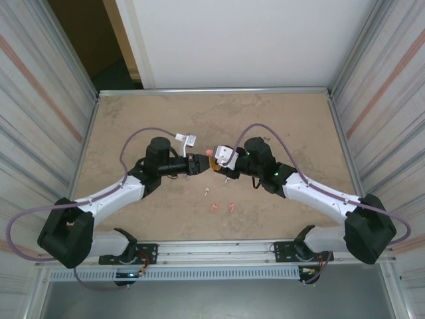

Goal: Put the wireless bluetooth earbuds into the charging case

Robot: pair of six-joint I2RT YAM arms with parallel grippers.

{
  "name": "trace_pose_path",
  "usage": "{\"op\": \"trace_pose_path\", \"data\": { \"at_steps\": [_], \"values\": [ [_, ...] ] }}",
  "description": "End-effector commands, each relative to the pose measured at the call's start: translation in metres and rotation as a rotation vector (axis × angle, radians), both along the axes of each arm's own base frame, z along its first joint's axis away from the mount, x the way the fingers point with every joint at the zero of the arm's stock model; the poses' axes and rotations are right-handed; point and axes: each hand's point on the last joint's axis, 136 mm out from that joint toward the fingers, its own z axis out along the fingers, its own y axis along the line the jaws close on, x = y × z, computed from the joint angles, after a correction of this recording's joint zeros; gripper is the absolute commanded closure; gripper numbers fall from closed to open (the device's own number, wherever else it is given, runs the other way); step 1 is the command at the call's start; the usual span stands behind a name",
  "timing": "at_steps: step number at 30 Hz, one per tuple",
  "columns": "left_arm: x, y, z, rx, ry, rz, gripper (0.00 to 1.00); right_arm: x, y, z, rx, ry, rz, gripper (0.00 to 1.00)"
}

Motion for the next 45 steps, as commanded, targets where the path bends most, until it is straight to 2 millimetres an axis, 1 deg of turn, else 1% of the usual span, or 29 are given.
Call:
{"op": "trace_pose_path", "data": {
  "at_steps": [1, 5, 7, 10, 13, 15, 17, 19, 24, 26, 29, 31, 35, 38, 41, 45],
  "values": [
    [0.000, -0.007, 0.021, -0.043, -0.056, -0.034, 0.70, 0.000, -0.003, 0.012, 0.045, -0.011, -0.016, 0.62],
    [0.000, -0.006, 0.023, -0.048, -0.066, -0.029, 0.80, -0.002, -0.003, 0.011, 0.045, 0.009, -0.007, 0.60],
    [0.001, -0.005, 0.024, -0.051, -0.077, -0.024, 0.85, -0.003, -0.004, 0.010, 0.046, 0.022, -0.007, 0.58],
    [0.000, -0.004, 0.026, -0.054, -0.098, -0.016, 0.90, -0.005, -0.005, 0.010, 0.054, 0.040, -0.009, 0.51],
    [0.001, -0.001, 0.031, -0.060, -0.137, -0.002, 0.92, -0.010, -0.006, 0.011, 0.074, 0.062, -0.007, 0.40],
    [0.001, 0.001, 0.036, -0.069, -0.178, 0.012, 0.95, -0.012, -0.008, 0.014, 0.096, 0.079, -0.008, 0.33],
    [0.002, 0.004, 0.043, -0.080, -0.226, 0.030, 1.00, -0.016, -0.011, 0.017, 0.124, 0.099, -0.012, 0.27],
    [0.002, 0.006, 0.053, -0.099, -0.292, 0.038, 1.00, -0.020, -0.016, 0.022, 0.179, 0.128, -0.017, 0.23],
    [-0.004, 0.009, 0.076, -0.162, -0.494, 0.039, 1.00, -0.029, -0.035, 0.048, 0.398, 0.212, -0.028, 0.17],
    [-0.009, 0.011, 0.084, -0.186, -0.577, 0.035, 1.00, -0.027, -0.043, 0.055, 0.499, 0.267, -0.049, 0.16],
    [-0.017, 0.012, 0.096, -0.212, -0.700, 0.029, 1.00, -0.027, -0.049, 0.068, 0.650, 0.349, -0.026, 0.14],
    [-0.023, 0.011, 0.103, -0.226, -0.773, 0.019, 1.00, -0.030, -0.050, 0.076, 0.713, 0.376, -0.007, 0.13],
    [-0.038, 0.005, 0.114, -0.240, -0.905, -0.021, 1.00, -0.036, -0.050, 0.099, 0.805, 0.396, 0.041, 0.10],
    [-0.044, 0.002, 0.120, -0.249, -0.965, -0.037, 1.00, -0.039, -0.051, 0.118, 0.870, 0.389, 0.070, 0.10],
    [-0.047, 0.001, 0.124, -0.260, -0.999, -0.045, 1.00, -0.044, -0.051, 0.133, 0.900, 0.374, 0.115, 0.09],
    [-0.049, -0.001, 0.127, -0.274, -1.018, -0.056, 1.00, -0.043, -0.048, 0.141, 0.906, 0.377, 0.133, 0.10]
  ]
}}
